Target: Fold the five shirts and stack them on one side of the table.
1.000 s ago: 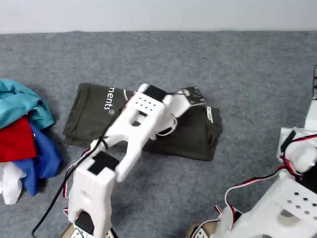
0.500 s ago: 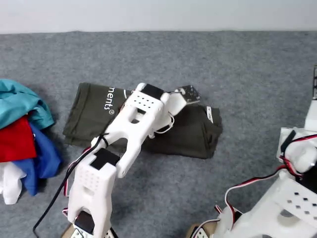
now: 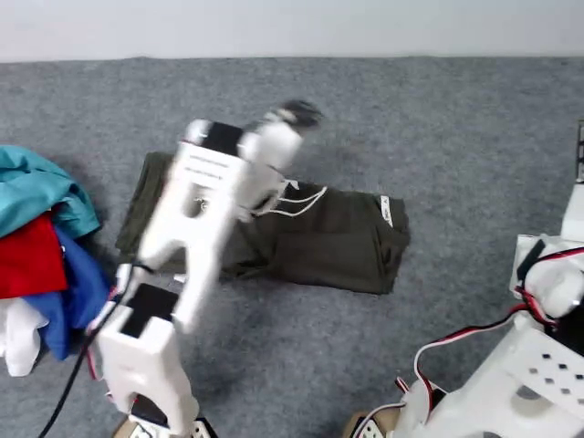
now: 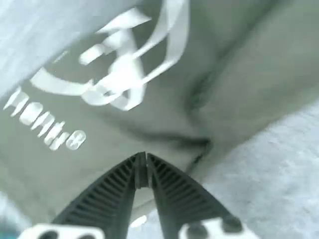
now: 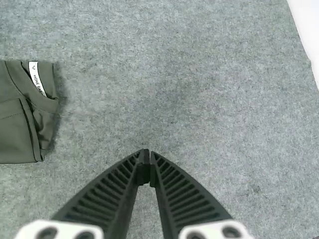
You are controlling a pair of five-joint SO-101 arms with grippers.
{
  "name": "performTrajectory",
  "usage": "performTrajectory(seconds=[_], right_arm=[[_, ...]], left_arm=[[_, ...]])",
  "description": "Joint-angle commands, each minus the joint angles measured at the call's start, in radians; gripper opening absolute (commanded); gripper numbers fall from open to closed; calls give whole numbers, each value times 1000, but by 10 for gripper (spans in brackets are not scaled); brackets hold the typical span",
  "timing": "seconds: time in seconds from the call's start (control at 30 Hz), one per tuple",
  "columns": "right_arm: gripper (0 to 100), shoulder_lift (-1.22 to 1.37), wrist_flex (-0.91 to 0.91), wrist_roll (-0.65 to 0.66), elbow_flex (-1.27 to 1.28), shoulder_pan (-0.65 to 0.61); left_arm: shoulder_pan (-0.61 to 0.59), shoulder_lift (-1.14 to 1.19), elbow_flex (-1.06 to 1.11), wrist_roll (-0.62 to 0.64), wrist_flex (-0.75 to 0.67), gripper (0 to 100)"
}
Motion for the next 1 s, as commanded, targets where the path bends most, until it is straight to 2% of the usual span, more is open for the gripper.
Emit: performTrajectory(seconds=[0.0, 0.13, 0.27, 0.47, 0.77, 0.97], right_arm=[[13, -15, 38, 9, 0, 8], [14, -15, 38, 9, 2, 8], [14, -15, 38, 11, 2, 8], [14, -15, 38, 11, 2, 8], [14, -16, 38, 11, 74, 12], [14, -56, 36, 11, 83, 8]], left_arm=[[-181, -43, -31, -21, 28, 85], [-348, 3, -48, -26, 15, 201], [-445, 84, -119, -64, -41, 209], [-465, 322, -360, -68, -38, 209], [-466, 707, -814, -68, 147, 207], [-465, 824, -834, -77, 147, 170]])
